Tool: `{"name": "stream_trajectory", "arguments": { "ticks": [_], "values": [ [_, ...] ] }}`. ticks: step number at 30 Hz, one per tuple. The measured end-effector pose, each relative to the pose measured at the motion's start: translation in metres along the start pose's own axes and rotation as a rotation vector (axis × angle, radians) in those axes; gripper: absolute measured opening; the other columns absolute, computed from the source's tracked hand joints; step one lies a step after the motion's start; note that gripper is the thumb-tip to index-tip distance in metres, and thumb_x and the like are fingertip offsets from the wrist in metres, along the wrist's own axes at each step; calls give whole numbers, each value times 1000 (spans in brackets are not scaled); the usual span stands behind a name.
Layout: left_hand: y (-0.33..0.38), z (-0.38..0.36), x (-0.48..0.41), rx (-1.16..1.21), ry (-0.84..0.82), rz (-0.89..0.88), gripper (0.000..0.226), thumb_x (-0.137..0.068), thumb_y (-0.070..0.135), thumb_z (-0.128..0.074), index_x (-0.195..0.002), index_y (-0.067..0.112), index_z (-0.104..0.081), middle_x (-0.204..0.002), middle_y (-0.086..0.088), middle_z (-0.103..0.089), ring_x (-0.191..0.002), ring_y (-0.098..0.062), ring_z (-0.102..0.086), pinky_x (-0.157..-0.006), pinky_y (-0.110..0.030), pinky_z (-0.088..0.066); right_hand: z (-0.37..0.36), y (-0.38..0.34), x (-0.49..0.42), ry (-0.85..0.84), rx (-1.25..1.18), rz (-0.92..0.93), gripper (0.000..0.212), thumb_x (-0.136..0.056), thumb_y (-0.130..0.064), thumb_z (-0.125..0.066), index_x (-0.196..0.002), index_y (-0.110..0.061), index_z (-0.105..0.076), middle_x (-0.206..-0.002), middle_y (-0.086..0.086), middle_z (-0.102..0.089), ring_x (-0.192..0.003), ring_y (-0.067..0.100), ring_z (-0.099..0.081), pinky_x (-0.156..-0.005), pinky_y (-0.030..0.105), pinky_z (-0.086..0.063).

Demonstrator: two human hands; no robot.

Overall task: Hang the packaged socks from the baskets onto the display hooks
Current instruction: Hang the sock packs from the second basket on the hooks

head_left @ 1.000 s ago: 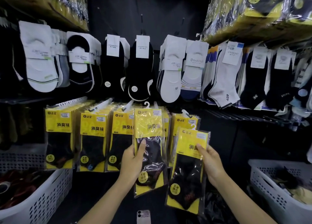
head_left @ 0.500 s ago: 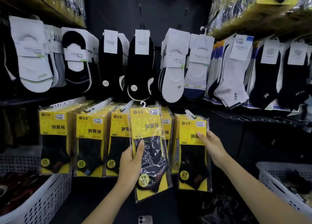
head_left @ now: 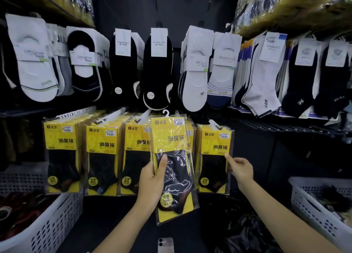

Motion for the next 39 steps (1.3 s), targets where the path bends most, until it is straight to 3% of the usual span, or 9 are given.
{"name": "stream_trajectory", "arguments": {
  "ticks": [3, 8, 11, 13, 17, 22, 32, 37, 39],
  "values": [
    [3, -6, 6, 24, -44, -3, 43, -87, 45, -51, -61, 14, -36, -43, 9, -28, -40, -5, -25, -41, -16, -24, 10, -6, 19, 82, 20, 65, 29, -86, -31, -69, -102, -9, -59, -109, 9, -64, -93, 20, -58, -85, 34, -49],
    [6, -37, 18, 7, -207, -12, 41, -89, 42, -51, -59, 18, -36, -40, 10, -30, -37, -3, -28, -40, -13, -25, -10, -41, 71, -310, -188, 132, 27, -95, -37, -53, -103, -14, -64, -96, 3, -69, -82, 13, -67, -68, 21, -54],
    [6, -62, 23, -25, -299, -14, 42, -92, 38, -52, -57, 22, -36, -39, 13, -37, -37, -1, -34, -42, -11, -27, -12, -53, 92, -413, -161, 206, 31, -92, -41, -55, -108, -17, -66, -102, -3, -71, -92, 9, -67, -79, 24, -54],
    [5, -77, 26, -18, -360, 3, 38, -90, 41, -52, -59, 23, -42, -42, 16, -45, -42, 2, -41, -46, -11, -30, -5, -55, 97, -384, -168, 220, 31, -91, -34, -59, -114, -13, -64, -112, 2, -70, -103, 14, -66, -93, 33, -52],
    [-5, -98, 24, 39, -422, 150, 18, -90, 44, -54, -103, 31, -56, -92, 12, -66, -81, 4, -60, -66, -6, -45, 20, -49, 90, -272, -235, 214, 12, -92, -21, -60, -97, -12, -66, -99, 4, -73, -86, 12, -70, -73, 22, -53],
    [0, -118, 28, 34, -514, 213, 56, -90, 53, -50, -141, 37, -34, -111, 22, -54, -90, 13, -50, -64, -4, -41, 39, -45, 67, -157, -232, 192, 7, -94, -18, -58, -93, -16, -64, -99, 3, -72, -92, 17, -67, -79, 28, -52],
    [-23, -125, 10, 60, -413, 289, 64, -92, 47, -51, -148, 34, -23, -133, 11, -46, -86, 15, -46, -64, -5, -40, 2, -55, 34, -219, -69, 290, 10, -95, -17, -57, -87, -18, -62, -83, -6, -67, -79, 9, -63, -68, 19, -48],
    [-42, -123, 5, 53, -423, 304, 66, -92, 47, -51, -149, 31, -22, -148, 0, -38, -127, -14, -44, -95, -24, -40, -7, -34, 25, -164, -21, 219, 20, -91, -25, -63, -100, -7, -63, -84, -7, -62, -78, 4, -58, -64, 7, -44],
    [-52, -120, 9, 48, -438, 319, 63, -94, 44, -50, -149, 27, -25, -148, -2, -38, -131, -17, -41, -97, -25, -38, -4, -19, 27, -124, -18, 142, 22, -89, -26, -67, -101, -9, -60, -89, -3, -61, -84, 10, -58, -74, 18, -44]
  ]
}}
Point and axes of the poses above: each hand's wrist, its own x-axis away from the middle knuckle, its own z-axis out of the back of the hand, y = z × x, the point moved 5 cm from there along -x, towards the middle knuckle
